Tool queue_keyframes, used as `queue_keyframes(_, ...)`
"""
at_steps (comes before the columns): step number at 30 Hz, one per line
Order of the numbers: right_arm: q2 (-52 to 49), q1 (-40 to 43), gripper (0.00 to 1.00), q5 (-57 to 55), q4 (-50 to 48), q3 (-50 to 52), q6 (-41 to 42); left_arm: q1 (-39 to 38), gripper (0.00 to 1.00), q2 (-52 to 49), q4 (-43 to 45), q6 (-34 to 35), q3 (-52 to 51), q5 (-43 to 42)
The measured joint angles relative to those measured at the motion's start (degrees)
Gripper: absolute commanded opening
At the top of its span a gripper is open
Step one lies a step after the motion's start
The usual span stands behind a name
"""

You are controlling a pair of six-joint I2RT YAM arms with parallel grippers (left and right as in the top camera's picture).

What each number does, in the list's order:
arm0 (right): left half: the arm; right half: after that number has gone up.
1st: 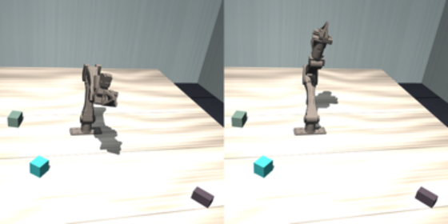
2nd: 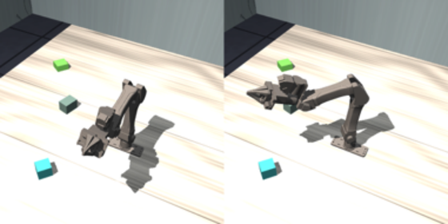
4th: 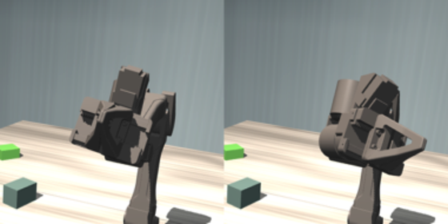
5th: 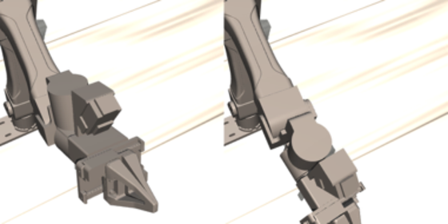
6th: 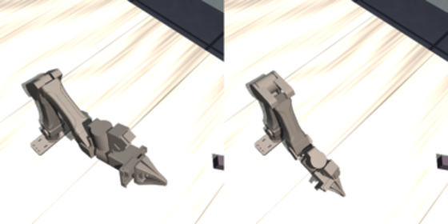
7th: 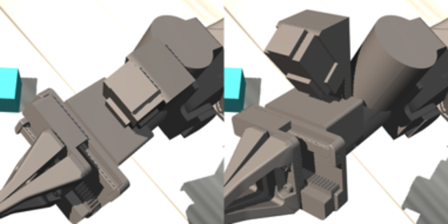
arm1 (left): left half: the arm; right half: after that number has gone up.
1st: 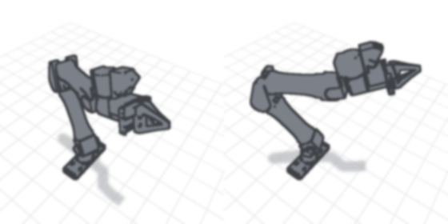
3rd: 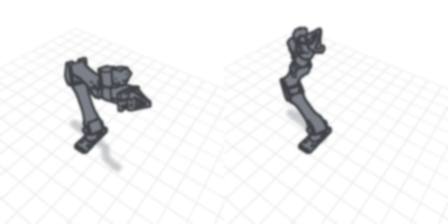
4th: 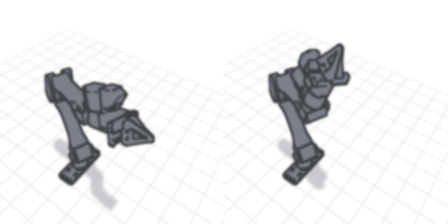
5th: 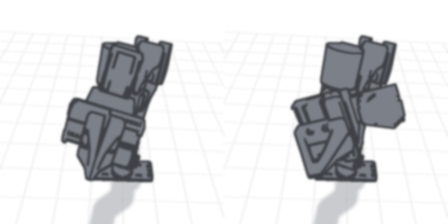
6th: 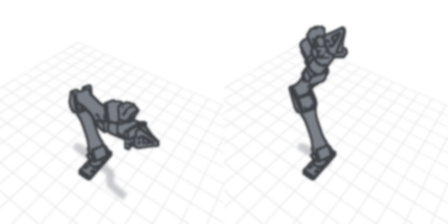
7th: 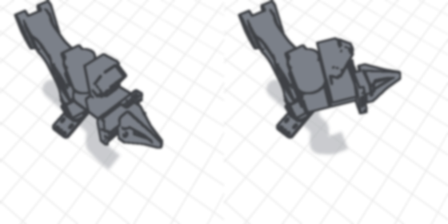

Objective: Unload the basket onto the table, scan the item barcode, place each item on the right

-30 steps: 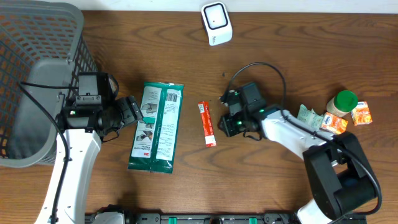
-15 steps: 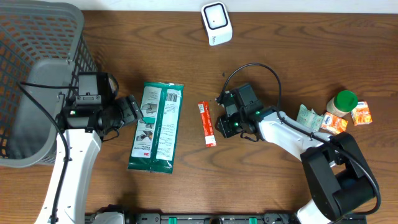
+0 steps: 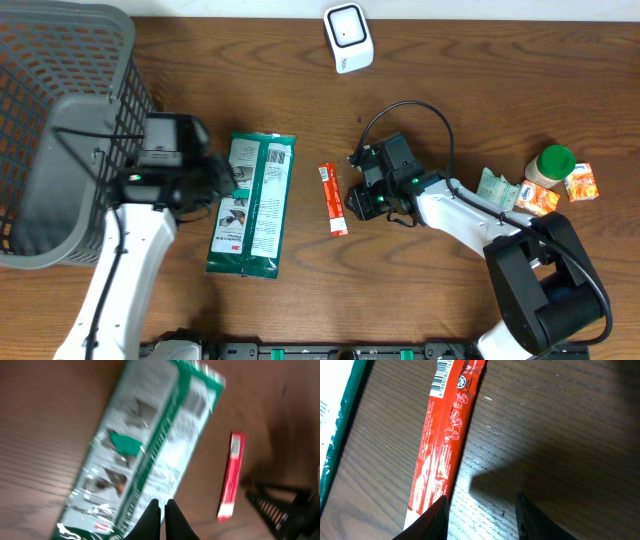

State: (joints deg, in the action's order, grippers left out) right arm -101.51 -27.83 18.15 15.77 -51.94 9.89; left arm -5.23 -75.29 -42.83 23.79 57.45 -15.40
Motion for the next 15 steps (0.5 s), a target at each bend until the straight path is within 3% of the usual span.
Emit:
queue_keyframes(4, 0.0, 1.1, 0.41, 0.1, 0.3, 0.0, 1.1, -6.2, 0.08, -3.7, 1.5, 0.0, -1.3, -1.0)
queue_keyframes(15, 0.0, 9.2, 0.52, 9.0, 3.3, 0.0, 2.4, -22.0, 0.08, -20.2, 20.1, 4.7, -1.8, -1.7)
